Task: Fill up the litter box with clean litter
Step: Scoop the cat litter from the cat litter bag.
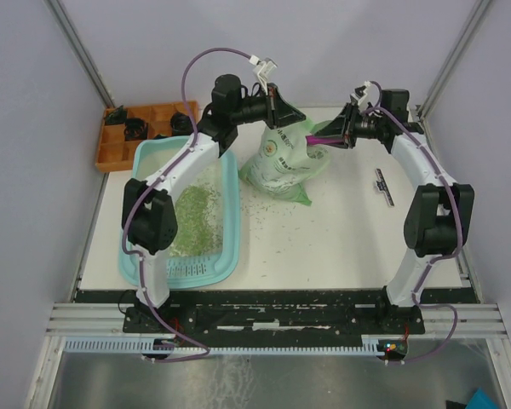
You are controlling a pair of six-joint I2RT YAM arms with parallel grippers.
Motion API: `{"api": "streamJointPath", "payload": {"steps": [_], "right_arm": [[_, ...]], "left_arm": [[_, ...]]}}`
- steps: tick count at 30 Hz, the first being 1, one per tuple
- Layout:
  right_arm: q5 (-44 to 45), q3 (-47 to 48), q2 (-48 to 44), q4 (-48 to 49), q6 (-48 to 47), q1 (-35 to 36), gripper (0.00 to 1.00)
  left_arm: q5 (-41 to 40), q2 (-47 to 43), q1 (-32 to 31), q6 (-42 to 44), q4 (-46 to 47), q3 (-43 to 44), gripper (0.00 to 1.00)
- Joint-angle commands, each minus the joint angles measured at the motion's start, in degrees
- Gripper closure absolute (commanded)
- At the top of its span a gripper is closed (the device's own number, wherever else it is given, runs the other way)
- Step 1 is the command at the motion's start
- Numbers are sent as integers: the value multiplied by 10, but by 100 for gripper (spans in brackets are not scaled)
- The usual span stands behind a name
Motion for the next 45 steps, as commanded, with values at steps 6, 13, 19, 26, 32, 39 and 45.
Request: {"api": "streamJointPath", "payload": {"steps": [6,13,19,26,32,39,45], "right_arm": [[-50,-18,-65,50,19,-13,98],[-60,-39,-89,55,23,-29,98],[-74,-47,-111,52,27,-46,98],[-81,-70,-126,50,25,-69,98],[-87,-93,-139,48,18,-84,98],[-91,-100,-148,-6,-32,-99,98],[-94,-96,-146,-66,-91,-114,98]], "left_arm": [[17,-55,-1,-16,38,-4,97],[14,-62,-1,-12,38,-6,97],[14,-66,-1,-11,36,-6,97],[15,-74,-1,-2,26,-6,97],[11,-93,0,26,-9,-12,97],[9,-110,-1,35,-16,-19,97],[11,-113,0,32,-15,-23,97]]}}
